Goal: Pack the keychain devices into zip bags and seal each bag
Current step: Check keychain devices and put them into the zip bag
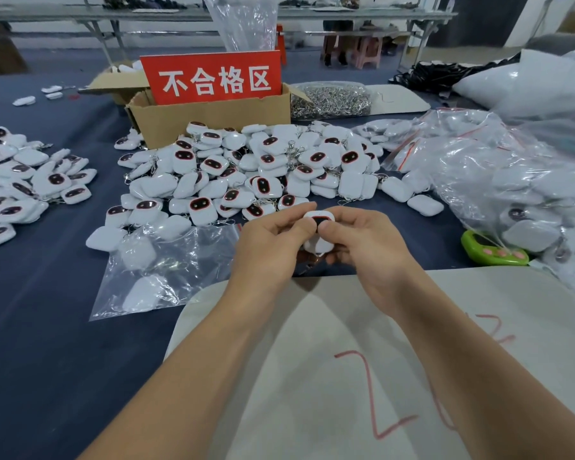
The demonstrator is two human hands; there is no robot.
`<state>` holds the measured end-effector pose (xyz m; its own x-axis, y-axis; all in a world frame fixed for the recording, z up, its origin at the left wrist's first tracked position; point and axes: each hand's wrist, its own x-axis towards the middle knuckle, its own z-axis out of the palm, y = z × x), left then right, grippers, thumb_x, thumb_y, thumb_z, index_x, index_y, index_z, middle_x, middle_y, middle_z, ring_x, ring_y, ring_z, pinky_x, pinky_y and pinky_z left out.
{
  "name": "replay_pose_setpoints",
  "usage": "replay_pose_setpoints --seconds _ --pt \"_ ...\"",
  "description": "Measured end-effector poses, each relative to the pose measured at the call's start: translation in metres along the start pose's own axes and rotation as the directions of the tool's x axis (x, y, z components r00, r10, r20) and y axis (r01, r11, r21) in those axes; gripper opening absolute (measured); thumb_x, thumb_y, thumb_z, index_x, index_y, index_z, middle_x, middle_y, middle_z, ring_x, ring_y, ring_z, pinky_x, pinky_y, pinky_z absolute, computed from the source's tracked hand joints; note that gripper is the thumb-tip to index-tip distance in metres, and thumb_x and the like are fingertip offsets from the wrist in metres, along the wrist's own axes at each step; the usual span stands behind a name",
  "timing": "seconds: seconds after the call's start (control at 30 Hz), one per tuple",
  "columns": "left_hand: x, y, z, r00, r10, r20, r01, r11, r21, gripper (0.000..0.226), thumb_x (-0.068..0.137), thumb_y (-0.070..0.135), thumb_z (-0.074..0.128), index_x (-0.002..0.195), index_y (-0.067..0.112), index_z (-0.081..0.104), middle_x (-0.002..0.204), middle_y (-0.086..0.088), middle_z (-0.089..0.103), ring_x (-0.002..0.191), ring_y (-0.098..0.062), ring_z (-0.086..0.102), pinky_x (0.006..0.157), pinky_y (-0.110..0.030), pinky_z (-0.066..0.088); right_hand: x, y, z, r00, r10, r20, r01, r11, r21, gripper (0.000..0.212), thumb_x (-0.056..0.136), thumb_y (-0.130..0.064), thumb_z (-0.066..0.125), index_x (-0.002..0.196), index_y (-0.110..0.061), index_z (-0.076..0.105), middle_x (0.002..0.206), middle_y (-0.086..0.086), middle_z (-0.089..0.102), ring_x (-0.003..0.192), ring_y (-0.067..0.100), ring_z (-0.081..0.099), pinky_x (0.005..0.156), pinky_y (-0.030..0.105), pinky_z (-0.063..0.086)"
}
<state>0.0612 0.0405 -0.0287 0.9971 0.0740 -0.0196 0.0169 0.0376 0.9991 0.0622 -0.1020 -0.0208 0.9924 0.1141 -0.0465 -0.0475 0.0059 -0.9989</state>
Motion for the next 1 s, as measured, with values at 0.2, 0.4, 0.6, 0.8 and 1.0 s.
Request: replay_pose_setpoints --seconds 0.2,0.4,0.6,0.8,1.0 --pt "0.002 0.004 0.001 0.999 -0.003 0.038 0.003 1.0 0.0 0.024 0.097 0.005 0.064 0.109 0.018 0.08 0.103 -0.006 0.08 0.108 -0.032 0.072 0.102 -0.053 0.054 0.003 0.0 -0.002 0.999 -0.017 -0.038 0.018 1.0 0.009 0.018 0.095 -0.002 0.063 0.093 -0.006 0.08 0.09 0.022 0.077 0.076 0.023 0.06 0.059 0.025 0.043" --pt "0.002 0.003 -0.001 0.999 -0.014 0.044 0.015 1.0 -0.019 0.029 0.095 -0.002 0.063 0.116 0.012 0.078 0.098 -0.003 0.08 0.088 -0.017 0.071 0.098 -0.052 0.057 0.003 0.001 -0.001 1.0 -0.01 -0.011 0.01 1.0 -0.002 0.022 0.101 -0.008 0.059 0.098 -0.015 0.08 0.089 0.012 0.077 0.079 0.024 0.06 0.068 0.029 0.047" --pt "0.0 0.0 -0.002 0.998 0.047 -0.034 -0.046 0.998 0.031 0.023 0.084 0.012 0.073 0.101 0.023 0.083 0.085 0.001 0.08 0.077 -0.011 0.072 0.085 -0.039 0.062 0.001 0.003 0.001 0.997 -0.044 0.06 0.046 0.999 -0.03 0.027 0.097 -0.005 0.054 0.102 -0.016 0.078 0.09 0.011 0.078 0.079 0.019 0.067 0.068 0.026 0.048" --pt "0.002 -0.001 -0.006 0.995 0.096 -0.04 -0.095 0.995 0.025 0.021 0.077 0.016 0.077 0.092 0.03 0.084 0.064 0.008 0.073 0.052 -0.003 0.061 0.058 -0.019 0.053 0.002 0.003 0.002 0.993 -0.057 0.107 0.059 0.998 -0.021 0.024 0.089 -0.006 0.057 0.1 -0.016 0.077 0.084 0.005 0.076 0.076 0.011 0.065 0.065 0.022 0.048" --pt "0.005 -0.006 -0.004 0.996 0.091 -0.024 -0.09 0.996 0.025 0.022 0.086 0.013 0.075 0.104 0.023 0.082 0.092 0.006 0.081 0.089 -0.012 0.078 0.077 -0.025 0.061 0.001 0.002 0.002 0.994 -0.062 0.087 0.067 0.996 -0.053 0.031 0.073 -0.012 0.067 0.102 -0.016 0.074 0.093 0.016 0.076 0.08 0.016 0.062 0.069 0.028 0.045"
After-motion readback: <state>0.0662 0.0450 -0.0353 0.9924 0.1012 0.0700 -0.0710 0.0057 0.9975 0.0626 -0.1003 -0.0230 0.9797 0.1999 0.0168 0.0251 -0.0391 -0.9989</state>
